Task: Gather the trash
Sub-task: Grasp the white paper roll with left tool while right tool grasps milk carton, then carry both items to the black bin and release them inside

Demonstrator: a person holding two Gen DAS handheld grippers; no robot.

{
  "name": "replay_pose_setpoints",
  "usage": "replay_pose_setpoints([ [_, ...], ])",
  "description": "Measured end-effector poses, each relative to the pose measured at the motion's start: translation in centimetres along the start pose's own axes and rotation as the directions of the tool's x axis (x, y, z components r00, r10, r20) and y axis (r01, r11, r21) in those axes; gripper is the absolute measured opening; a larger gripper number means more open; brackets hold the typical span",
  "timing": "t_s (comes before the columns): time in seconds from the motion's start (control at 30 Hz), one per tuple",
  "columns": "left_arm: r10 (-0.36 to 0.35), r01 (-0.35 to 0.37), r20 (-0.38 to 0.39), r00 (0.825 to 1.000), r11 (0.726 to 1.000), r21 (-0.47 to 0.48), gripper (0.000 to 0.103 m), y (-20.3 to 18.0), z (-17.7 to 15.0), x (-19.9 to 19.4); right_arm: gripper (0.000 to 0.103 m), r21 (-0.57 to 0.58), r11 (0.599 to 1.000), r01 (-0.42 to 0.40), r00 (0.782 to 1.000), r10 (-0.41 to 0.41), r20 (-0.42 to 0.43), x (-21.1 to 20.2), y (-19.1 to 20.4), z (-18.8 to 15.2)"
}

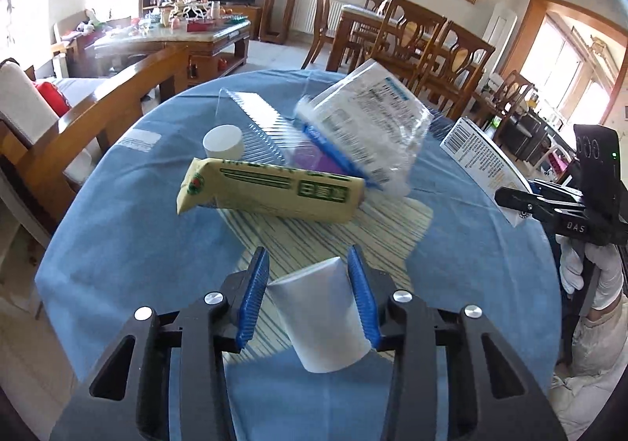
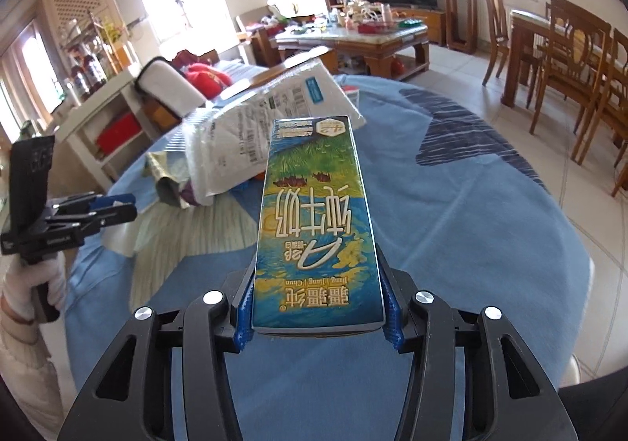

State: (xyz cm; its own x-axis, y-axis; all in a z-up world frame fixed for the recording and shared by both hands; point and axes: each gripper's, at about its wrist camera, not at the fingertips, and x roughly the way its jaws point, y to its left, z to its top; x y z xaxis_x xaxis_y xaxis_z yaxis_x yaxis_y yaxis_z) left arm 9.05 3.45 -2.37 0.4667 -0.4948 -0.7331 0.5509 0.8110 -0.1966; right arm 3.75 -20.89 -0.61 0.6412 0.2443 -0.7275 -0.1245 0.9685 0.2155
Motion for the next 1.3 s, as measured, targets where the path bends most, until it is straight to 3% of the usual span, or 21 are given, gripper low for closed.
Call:
replay_pose_setpoints([
  [0.1,-0.006,0.006,0.019,1.000,1.000,-0.007,0.041,-0.7,-0.3,-0.8,0.050,-0.008,1.000,-0.002,1.000,0.002,0.021,-1.8,0.1,-0.6],
  [0.13,-0.010,0.010,0.024,1.000,1.000,-0.009,0.032,-0.9,-0.4,-0.9,0.050,-0.010,1.000,-0.004,1.000,0.005,0.031,-2.6,0.1,-0.9],
  [0.17,-0.013,0.013,0.024,1.000,1.000,-0.013,0.030,-1.0,-0.4,-1.0,0.050,-0.012,1.000,-0.005,0.999,0.006,0.037,-3.1,0.3,-1.0],
  [0.47,0.016,-0.015,0.012,1.000,0.999,-0.046,0.033,-1.4,-1.4,-0.5,0.050,-0.021,0.999,-0.046,0.996,0.047,0.071,-7.0,0.0,-2.8],
  [0.63,0.031,-0.031,0.000,1.000,0.999,-0.015,0.033,-2.8,-2.1,-1.0,0.050,-0.012,0.998,-0.054,0.995,0.055,0.077,-7.8,0.1,-3.5],
  [0.8,0.013,-0.012,-0.052,0.999,1.000,0.019,0.034,-4.1,-4.0,-1.2,0.050,-0.005,0.998,-0.062,0.995,0.062,0.082,-8.4,0.0,-3.9],
  [0.87,0.063,-0.058,-0.089,0.994,0.997,0.054,0.033,-4.7,-5.3,-0.2,0.050,-0.006,0.998,-0.064,0.995,0.065,0.082,-8.4,0.2,-3.9],
  [1.0,0.019,-0.019,-0.027,0.999,1.000,-0.014,0.022,-4.2,-6.4,-0.6,0.050,-0.006,0.997,-0.073,0.993,0.073,0.088,-8.7,0.4,-4.1],
  [1.3,-0.094,0.093,0.096,0.991,0.996,0.015,0.022,-8.1,-4.6,-2.7,0.050,-0.027,0.999,-0.043,0.989,0.046,0.139,-12.3,-0.5,-4.9],
])
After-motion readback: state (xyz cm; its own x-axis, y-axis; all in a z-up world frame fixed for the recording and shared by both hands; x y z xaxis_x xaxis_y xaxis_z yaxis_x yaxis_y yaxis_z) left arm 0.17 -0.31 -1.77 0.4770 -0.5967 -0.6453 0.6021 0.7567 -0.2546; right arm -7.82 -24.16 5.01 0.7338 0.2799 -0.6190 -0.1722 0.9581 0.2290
